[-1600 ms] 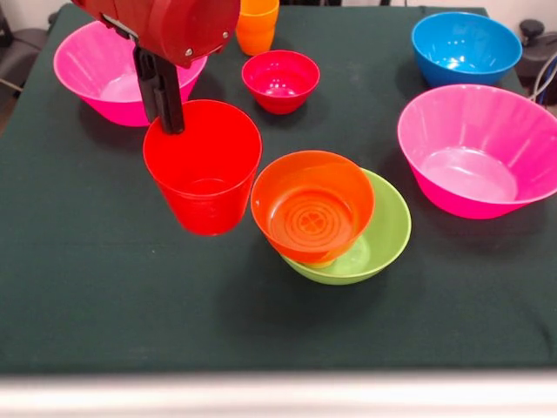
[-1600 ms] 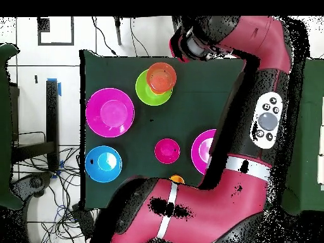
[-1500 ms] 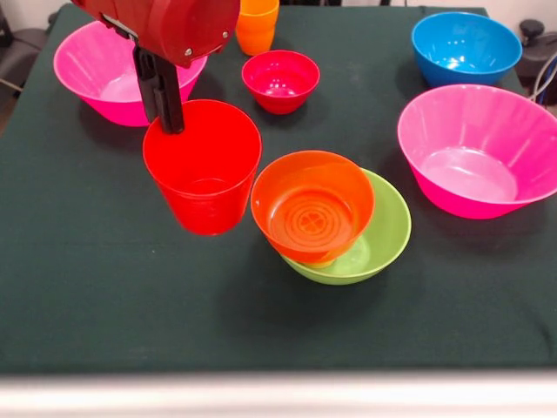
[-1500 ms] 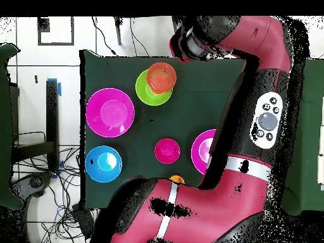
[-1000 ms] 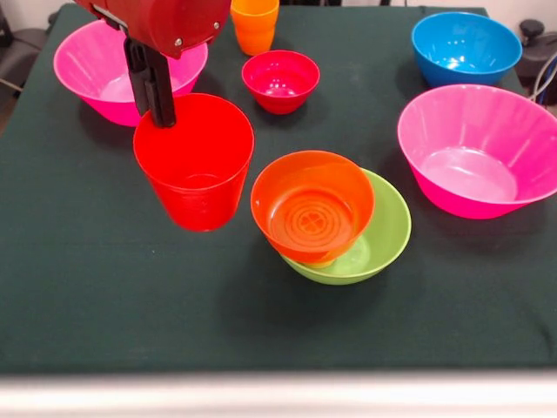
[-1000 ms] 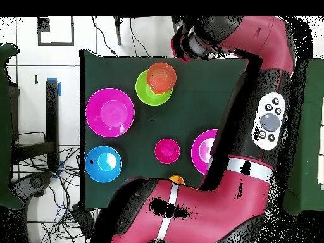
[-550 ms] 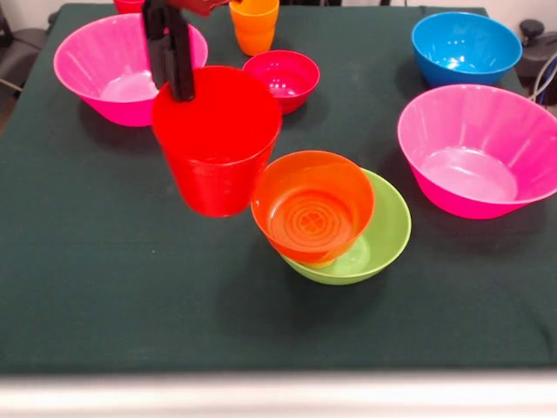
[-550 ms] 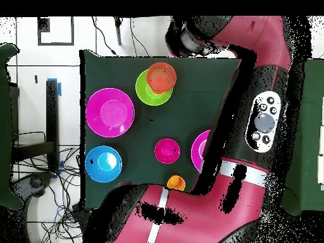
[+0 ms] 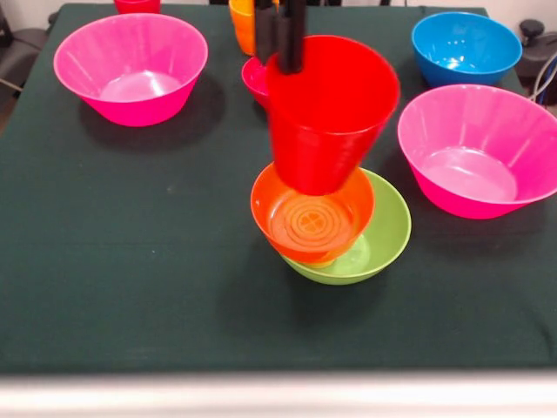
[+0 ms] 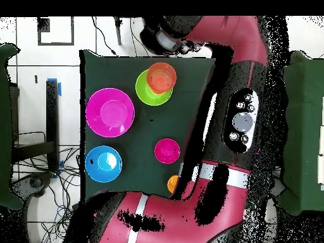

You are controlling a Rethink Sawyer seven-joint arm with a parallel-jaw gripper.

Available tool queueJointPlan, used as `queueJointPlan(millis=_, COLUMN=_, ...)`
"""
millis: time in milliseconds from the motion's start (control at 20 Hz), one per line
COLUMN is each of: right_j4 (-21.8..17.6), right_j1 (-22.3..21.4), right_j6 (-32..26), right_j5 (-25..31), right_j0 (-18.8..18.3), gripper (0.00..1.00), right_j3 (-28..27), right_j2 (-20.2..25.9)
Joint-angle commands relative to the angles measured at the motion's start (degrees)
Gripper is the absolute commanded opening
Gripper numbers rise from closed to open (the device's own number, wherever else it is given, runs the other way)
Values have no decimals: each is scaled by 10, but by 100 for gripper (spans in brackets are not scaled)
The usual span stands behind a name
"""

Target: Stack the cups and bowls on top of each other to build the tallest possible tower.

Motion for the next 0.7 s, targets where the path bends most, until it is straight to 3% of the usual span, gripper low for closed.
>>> queueJointPlan(millis=50, right_j4=0, right_j1=7, right_j6=51, right_j5=7, right_j0=19, gripper=0, right_j3=95, right_j2=29)
queueJointPlan(millis=700, right_j4=-9, right_j1=-5, right_j6=17, right_j5=-52, right_j0=18, gripper=0, right_j3=161, right_j2=20)
